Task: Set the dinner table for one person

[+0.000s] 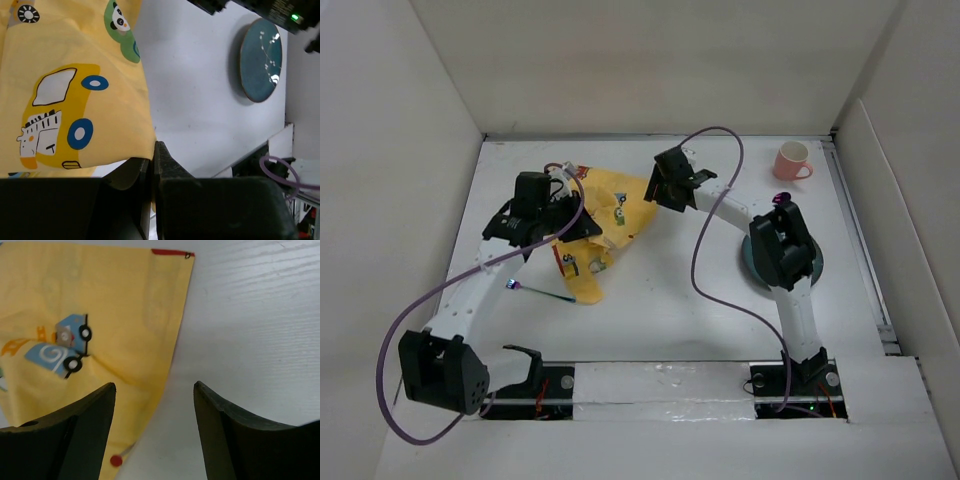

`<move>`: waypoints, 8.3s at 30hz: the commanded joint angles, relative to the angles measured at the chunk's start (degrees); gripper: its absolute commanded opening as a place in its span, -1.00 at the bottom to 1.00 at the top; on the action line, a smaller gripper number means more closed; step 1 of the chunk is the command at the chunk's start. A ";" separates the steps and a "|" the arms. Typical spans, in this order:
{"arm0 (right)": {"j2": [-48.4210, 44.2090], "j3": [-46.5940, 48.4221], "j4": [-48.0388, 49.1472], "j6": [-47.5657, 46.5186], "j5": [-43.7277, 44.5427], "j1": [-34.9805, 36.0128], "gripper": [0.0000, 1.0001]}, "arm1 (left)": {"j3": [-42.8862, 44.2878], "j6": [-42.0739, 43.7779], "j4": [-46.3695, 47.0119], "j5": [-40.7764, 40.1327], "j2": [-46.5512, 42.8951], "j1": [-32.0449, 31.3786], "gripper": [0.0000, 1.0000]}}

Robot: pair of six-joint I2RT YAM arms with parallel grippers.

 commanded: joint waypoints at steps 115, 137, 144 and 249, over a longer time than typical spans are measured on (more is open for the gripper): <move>-30.39 -40.49 -0.41 -4.47 1.49 -10.73 0.20 | -6.02 -5.15 2.71 -40.25 21.34 14.72 0.41; -15.72 -28.80 -14.64 -5.33 -1.67 -11.79 -0.17 | -6.02 -3.39 5.44 -37.18 24.42 15.25 -0.62; -15.08 -28.79 -18.17 -7.72 -3.43 -12.31 -0.81 | -7.25 -2.25 4.48 -36.65 23.72 15.25 -1.00; -52.91 -37.07 5.57 11.54 -38.23 -28.08 -1.00 | 20.70 2.94 -0.18 -19.51 0.96 -13.67 0.07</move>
